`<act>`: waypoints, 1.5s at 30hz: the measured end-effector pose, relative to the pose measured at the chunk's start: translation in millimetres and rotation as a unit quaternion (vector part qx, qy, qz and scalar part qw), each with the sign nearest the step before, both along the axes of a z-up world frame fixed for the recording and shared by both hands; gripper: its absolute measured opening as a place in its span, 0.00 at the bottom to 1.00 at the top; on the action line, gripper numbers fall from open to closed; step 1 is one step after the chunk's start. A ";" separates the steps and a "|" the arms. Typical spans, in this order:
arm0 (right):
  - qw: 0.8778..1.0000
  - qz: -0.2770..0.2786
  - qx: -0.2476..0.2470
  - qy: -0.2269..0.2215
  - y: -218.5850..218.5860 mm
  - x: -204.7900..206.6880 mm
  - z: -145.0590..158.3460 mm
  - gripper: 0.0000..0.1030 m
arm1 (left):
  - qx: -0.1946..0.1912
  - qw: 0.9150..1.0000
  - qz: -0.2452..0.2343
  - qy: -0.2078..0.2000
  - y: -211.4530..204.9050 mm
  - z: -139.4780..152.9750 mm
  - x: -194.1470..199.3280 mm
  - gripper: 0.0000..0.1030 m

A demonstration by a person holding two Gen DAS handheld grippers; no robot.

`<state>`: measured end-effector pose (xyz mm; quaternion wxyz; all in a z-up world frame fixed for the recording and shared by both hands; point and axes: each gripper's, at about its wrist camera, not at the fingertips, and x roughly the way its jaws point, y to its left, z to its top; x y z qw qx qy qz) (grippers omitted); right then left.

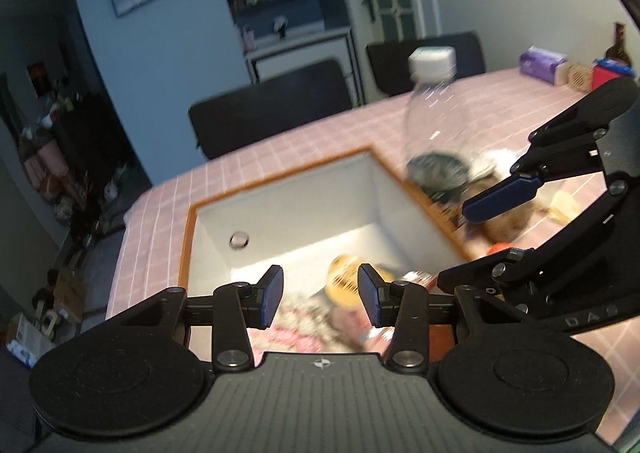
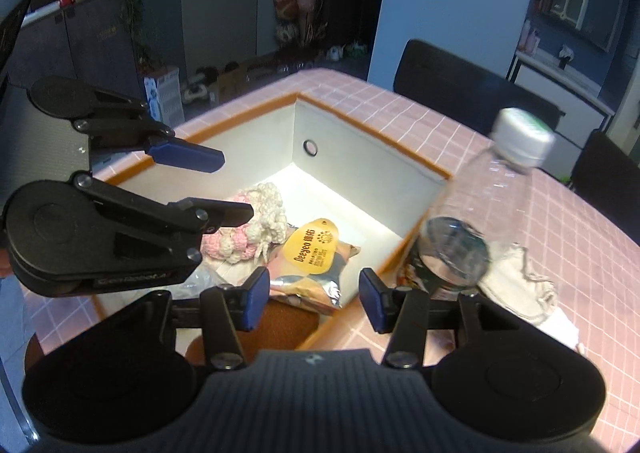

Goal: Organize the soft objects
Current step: 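Carry the pink pouch and yellow packet into the white box and release both, then move the left tool to the orange crocheted fruit and grasp it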

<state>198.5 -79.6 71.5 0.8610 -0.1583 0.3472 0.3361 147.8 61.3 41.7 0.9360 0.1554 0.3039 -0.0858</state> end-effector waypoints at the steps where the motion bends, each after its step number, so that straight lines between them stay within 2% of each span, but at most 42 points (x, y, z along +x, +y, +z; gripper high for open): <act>1: 1.000 -0.001 0.006 -0.002 -7.5 -3.5 3.3 0.49 | 0.001 1.000 -0.007 -0.008 -5.3 4.0 -4.0 0.48; 4: 1.000 -0.008 0.023 -0.008 -30.1 -13.3 12.0 0.50 | 0.001 0.999 -0.027 -0.032 -21.2 13.0 -14.2 0.48; 8: 0.999 -0.022 0.032 -0.018 -60.6 -24.6 17.7 0.52 | 0.005 0.996 -0.071 -0.044 -47.2 20.0 -27.5 0.48; 12: 0.998 -0.045 0.029 -0.023 -92.8 -30.2 13.6 0.53 | 0.017 0.992 -0.114 -0.042 -75.7 18.4 -34.3 0.48; 18: 0.996 -0.093 0.011 -0.002 -144.3 -23.3 -10.2 0.53 | 0.038 0.984 -0.171 -0.027 -117.0 5.7 -27.3 0.48; 25: 0.990 -0.139 -0.006 0.029 -186.6 -4.6 -39.6 0.53 | 0.056 0.974 -0.215 0.030 -147.1 -25.4 -1.3 0.49; 29: 0.987 -0.151 -0.013 0.049 -198.8 8.7 -57.2 0.53 | 0.081 0.966 -0.233 0.076 -165.3 -48.5 10.5 0.62; 30: 0.987 -0.152 -0.013 0.055 -201.1 10.7 -61.1 0.53 | 0.091 0.964 -0.235 0.088 -169.3 -53.9 12.6 0.63; 32: 0.986 -0.152 -0.015 0.066 -206.2 13.8 -67.0 0.53 | 0.112 0.961 -0.227 0.115 -177.9 -65.0 20.7 0.63; 34: 0.986 -0.150 -0.021 0.074 -206.7 17.3 -74.0 0.53 | 0.118 0.962 -0.200 0.145 -181.8 -74.0 32.0 0.63; 39: 0.986 -0.140 -0.033 0.084 -204.9 23.6 -84.6 0.54 | 0.075 0.967 -0.129 0.209 -177.5 -82.0 65.5 0.64; 45: 0.988 -0.126 -0.042 0.083 -203.1 28.4 -87.4 0.55 | 0.061 0.969 -0.071 0.231 -170.1 -92.0 90.9 0.67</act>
